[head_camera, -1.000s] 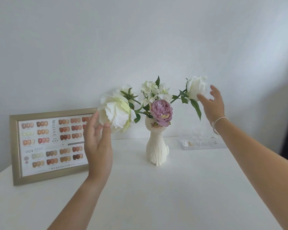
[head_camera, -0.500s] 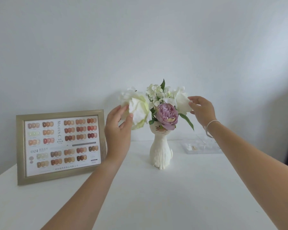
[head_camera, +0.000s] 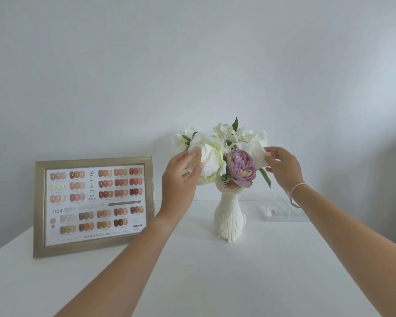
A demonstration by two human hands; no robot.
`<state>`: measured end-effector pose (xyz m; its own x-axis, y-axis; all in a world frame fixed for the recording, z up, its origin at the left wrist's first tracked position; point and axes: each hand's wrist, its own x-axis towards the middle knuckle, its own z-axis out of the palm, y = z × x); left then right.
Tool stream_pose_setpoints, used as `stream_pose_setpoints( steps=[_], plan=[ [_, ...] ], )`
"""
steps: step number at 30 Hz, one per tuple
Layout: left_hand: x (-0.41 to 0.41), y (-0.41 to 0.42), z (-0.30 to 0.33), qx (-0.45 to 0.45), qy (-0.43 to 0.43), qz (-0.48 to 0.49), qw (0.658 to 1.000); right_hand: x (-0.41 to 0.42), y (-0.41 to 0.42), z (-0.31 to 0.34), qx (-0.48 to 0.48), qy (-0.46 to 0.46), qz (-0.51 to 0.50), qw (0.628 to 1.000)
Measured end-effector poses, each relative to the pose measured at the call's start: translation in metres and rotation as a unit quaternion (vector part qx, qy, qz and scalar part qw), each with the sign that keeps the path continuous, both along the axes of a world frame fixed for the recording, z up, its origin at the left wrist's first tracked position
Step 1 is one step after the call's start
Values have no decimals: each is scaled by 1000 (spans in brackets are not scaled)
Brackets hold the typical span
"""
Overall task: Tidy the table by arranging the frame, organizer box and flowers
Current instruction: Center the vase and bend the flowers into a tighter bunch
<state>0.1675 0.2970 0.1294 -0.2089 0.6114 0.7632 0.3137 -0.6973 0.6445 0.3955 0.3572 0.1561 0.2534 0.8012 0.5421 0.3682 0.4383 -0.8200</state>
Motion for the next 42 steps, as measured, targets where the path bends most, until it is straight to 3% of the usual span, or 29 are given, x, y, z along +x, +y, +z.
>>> stream_pose_setpoints(
  steps=[5,9,11,17,24,28,34,42],
  plan=[
    [-33,8,6,-5,-28,-13,1000,0,-9,4,18,-22,-45,999],
    [-63,40,22,-85,-136,-56,985,-8,-18,13,57,-58,-81,993],
    [-74,59,29,-128,-149,-66,978,-16,-24,21,84,-84,-83,989],
    [-86,107,56,-196,-87,-93,972,-44,-34,36,96,-225,-24,969],
    [-75,135,63,-267,-10,-132,954,-57,-29,21,58,-303,-9,951],
    [-74,147,58,-283,-3,-151,947,-59,-25,15,55,-314,-21,948],
    [-75,157,55,-288,-95,-202,931,-60,-22,12,61,-301,-23,952],
    [-69,150,53,-283,-114,-254,918,-60,-21,11,59,-281,-25,958]
  ],
)
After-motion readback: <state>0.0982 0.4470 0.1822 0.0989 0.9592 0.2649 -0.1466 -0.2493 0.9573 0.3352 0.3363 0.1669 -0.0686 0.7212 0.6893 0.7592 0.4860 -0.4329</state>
